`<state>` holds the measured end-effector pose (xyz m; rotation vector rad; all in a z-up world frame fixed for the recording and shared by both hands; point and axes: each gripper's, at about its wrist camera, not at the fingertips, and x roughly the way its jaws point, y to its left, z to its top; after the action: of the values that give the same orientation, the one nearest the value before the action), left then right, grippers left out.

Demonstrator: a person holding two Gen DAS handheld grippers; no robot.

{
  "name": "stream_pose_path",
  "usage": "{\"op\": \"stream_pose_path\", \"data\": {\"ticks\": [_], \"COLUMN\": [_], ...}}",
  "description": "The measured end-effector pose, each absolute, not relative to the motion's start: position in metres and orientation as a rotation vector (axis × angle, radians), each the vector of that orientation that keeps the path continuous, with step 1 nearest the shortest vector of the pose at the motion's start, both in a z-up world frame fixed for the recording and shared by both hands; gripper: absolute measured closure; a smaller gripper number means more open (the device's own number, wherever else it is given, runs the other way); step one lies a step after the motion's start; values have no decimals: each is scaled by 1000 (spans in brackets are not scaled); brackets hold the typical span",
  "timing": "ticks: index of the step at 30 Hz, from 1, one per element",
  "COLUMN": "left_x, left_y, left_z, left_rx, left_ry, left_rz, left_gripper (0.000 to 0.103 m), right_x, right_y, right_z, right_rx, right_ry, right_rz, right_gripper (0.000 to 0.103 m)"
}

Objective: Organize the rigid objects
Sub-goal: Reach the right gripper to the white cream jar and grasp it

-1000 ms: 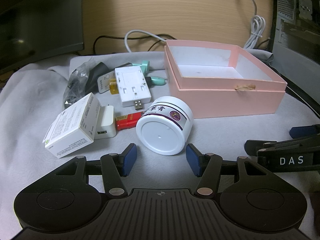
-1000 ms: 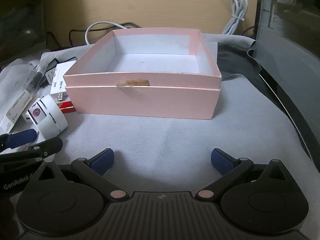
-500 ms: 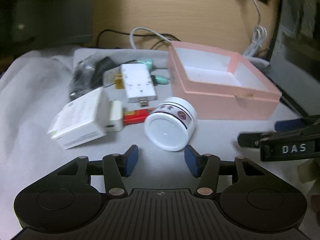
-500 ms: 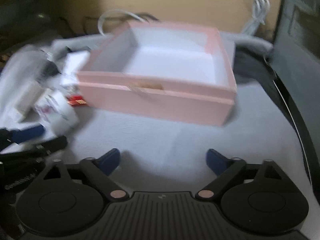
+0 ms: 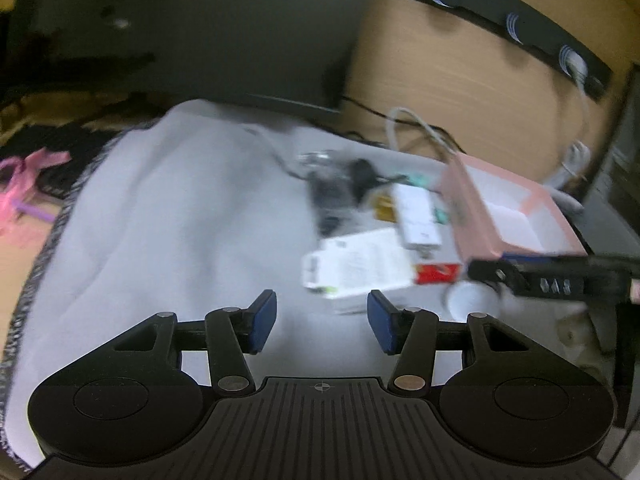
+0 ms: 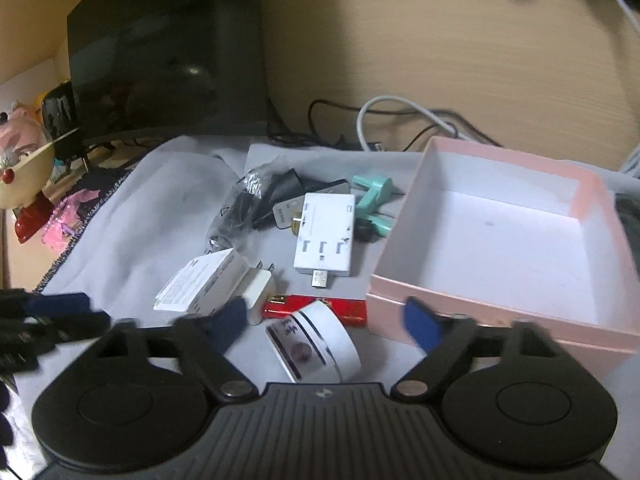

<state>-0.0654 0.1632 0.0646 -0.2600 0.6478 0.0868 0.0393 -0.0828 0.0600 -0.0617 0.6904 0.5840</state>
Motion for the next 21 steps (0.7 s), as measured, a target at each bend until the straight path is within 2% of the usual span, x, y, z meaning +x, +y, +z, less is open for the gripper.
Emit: {"op": "stream_pose_path", "data": {"ticks": [1, 2, 6, 13, 17, 21], "left_x": [-65, -61, -41, 24, 65, 71], "left_y": [171, 178, 198, 208, 213, 219], "left_z": [65, 65, 64, 60, 36, 24], "left_rx": [-274, -283, -302, -314, -384, -496], "left_ry": [647, 645, 636, 687, 763, 807], "left_rz": [91, 91, 65, -142, -233, -304], "left_gripper": [48, 48, 48, 48, 50, 54], "right_x": [41, 40, 14, -28, -41, -57], "right_y": [-79, -77, -60, -51, -60, -74], "right_z": [59, 59, 62, 48, 52, 62], "right_rx": [-66, -70, -140, -163, -95, -102], "right_ry": [704, 719, 712, 836, 826, 780], "right_rz": [597, 618, 671, 654, 537, 434], "right_gripper": [57, 58, 58, 58, 50, 33]}}
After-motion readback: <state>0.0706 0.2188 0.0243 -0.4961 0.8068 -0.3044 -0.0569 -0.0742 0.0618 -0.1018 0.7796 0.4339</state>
